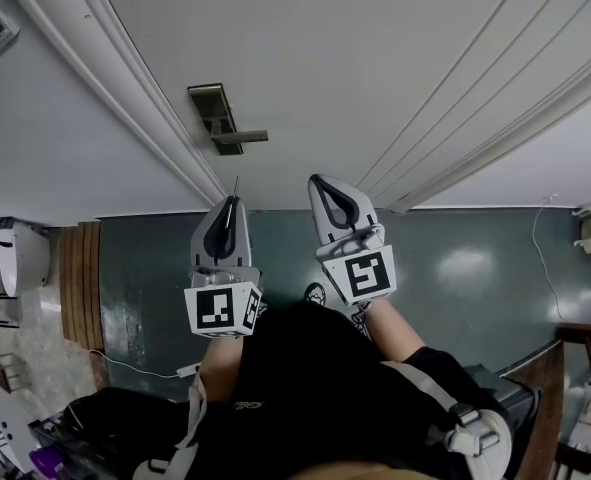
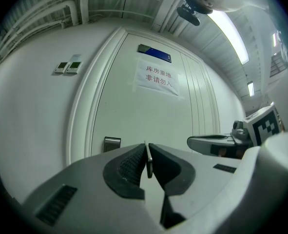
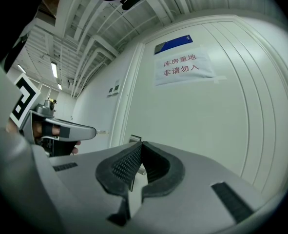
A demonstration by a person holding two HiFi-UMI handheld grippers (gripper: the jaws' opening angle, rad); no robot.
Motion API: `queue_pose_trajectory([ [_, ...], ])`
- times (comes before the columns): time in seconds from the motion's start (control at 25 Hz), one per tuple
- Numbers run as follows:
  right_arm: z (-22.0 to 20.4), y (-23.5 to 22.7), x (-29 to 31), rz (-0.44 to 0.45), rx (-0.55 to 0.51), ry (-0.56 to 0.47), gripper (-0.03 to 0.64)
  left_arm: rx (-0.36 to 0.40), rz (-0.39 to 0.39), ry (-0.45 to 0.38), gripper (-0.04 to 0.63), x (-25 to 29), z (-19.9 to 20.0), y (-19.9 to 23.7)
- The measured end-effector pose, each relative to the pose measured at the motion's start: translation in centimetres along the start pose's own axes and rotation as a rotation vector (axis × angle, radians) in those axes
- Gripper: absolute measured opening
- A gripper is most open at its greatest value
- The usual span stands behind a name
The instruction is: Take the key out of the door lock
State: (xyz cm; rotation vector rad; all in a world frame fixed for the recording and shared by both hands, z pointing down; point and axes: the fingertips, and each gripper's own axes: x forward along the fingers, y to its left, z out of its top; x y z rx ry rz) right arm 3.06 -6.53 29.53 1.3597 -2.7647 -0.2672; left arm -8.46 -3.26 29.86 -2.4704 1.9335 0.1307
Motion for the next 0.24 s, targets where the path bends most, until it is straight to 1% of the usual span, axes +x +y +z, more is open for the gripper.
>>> queue_pose_trajectory([
  [0.24,-0.08,-0.68,-0.18,0.004,0.001,-0.009,0.008,0.004,0.008,0.003,0.035,0.42,-0.06,-0.51],
])
